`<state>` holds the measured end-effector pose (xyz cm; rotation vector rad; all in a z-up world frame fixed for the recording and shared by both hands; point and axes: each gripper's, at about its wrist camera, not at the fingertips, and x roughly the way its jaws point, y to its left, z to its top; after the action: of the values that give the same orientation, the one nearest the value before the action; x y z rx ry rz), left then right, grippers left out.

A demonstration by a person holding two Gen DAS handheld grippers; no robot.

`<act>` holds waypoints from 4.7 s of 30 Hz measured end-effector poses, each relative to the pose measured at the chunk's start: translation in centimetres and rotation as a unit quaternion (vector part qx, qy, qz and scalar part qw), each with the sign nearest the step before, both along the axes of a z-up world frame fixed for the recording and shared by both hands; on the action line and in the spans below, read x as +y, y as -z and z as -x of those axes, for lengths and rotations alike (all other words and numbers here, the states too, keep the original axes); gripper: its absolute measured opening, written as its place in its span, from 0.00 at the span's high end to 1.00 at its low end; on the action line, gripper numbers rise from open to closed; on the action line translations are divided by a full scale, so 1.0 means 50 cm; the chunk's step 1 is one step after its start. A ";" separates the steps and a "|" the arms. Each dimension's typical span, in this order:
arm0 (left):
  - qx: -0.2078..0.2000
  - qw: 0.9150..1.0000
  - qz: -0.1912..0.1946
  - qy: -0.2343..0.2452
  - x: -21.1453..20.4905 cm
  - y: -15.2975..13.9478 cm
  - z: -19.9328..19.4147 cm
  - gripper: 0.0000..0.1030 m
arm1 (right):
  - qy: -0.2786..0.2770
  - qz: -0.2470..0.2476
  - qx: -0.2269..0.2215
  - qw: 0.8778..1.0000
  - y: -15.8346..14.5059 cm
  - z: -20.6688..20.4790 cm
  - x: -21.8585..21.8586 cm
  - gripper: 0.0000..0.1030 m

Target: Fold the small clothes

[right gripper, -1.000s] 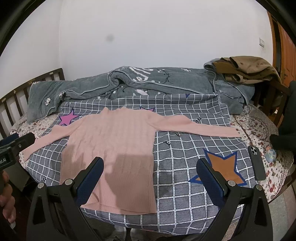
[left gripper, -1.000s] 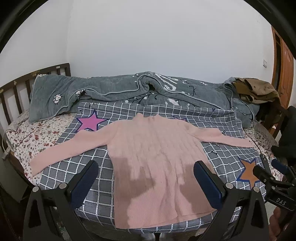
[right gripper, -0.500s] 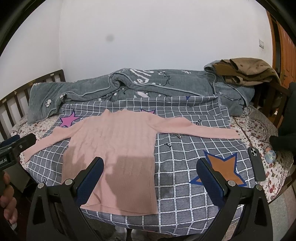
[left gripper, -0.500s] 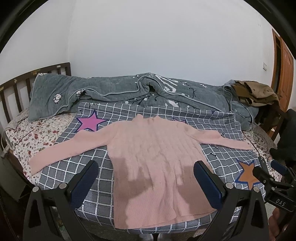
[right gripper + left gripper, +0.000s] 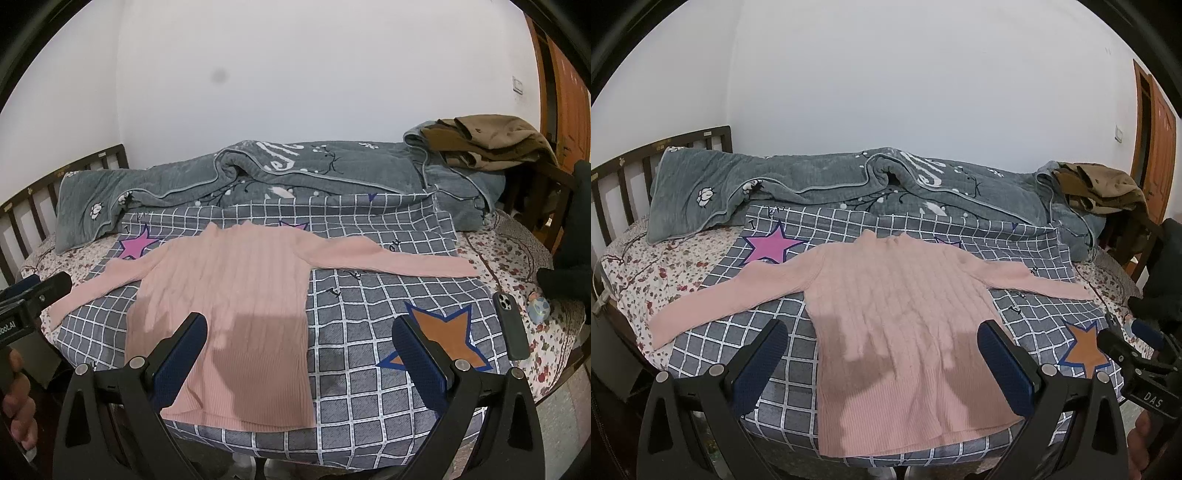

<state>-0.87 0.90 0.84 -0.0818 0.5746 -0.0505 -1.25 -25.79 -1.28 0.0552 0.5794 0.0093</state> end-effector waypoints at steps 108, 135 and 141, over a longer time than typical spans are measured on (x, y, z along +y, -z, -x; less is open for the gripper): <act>0.071 0.943 0.066 -0.319 0.656 0.255 -0.355 0.93 | -0.059 0.011 -0.005 0.998 0.174 -0.422 0.134 0.10; 0.131 0.990 -0.028 0.043 -0.316 0.288 -0.644 0.87 | 0.017 -0.070 0.007 0.997 0.211 -0.372 -0.243 0.10; 0.148 0.988 -0.016 0.037 -0.299 0.299 -0.635 0.51 | 0.022 -0.087 0.017 0.996 0.219 -0.371 -0.264 0.10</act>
<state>30.89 -14.04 -14.12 -0.0357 0.8746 -0.1022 17.29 -38.98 -12.22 0.2385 0.6095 0.0164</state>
